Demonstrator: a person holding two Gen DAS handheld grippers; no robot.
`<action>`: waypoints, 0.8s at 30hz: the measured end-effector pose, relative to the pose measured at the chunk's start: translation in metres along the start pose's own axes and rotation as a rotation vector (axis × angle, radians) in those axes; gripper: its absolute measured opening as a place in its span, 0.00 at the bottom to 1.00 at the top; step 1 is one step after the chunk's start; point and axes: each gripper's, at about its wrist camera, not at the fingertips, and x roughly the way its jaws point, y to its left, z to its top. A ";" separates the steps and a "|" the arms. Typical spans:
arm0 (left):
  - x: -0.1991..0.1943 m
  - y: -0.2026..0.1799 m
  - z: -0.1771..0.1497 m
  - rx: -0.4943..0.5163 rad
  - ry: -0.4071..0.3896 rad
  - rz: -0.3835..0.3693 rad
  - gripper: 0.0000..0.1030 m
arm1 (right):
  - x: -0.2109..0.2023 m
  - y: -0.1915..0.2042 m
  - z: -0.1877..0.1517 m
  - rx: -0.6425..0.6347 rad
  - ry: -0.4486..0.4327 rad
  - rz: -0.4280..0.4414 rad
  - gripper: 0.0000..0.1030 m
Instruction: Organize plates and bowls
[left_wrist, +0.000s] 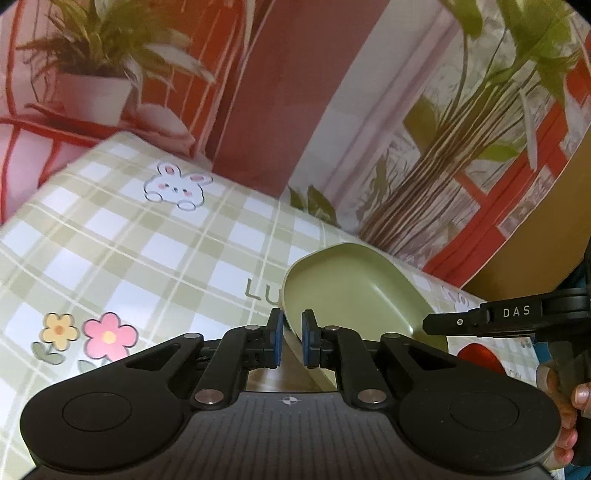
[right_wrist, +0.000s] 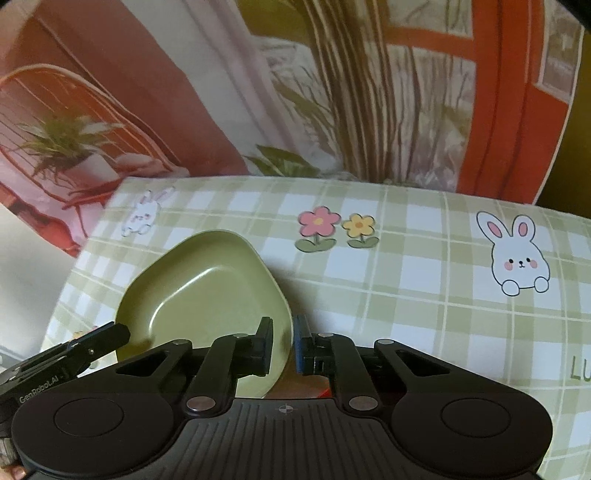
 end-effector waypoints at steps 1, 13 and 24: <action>-0.005 -0.002 0.000 0.006 -0.005 0.004 0.11 | -0.005 0.002 -0.001 -0.004 -0.009 0.003 0.11; -0.081 -0.024 -0.002 0.077 -0.070 0.030 0.11 | -0.059 0.018 -0.031 0.008 -0.097 0.090 0.11; -0.131 -0.038 -0.028 0.105 -0.073 0.043 0.11 | -0.106 0.018 -0.079 0.046 -0.155 0.156 0.11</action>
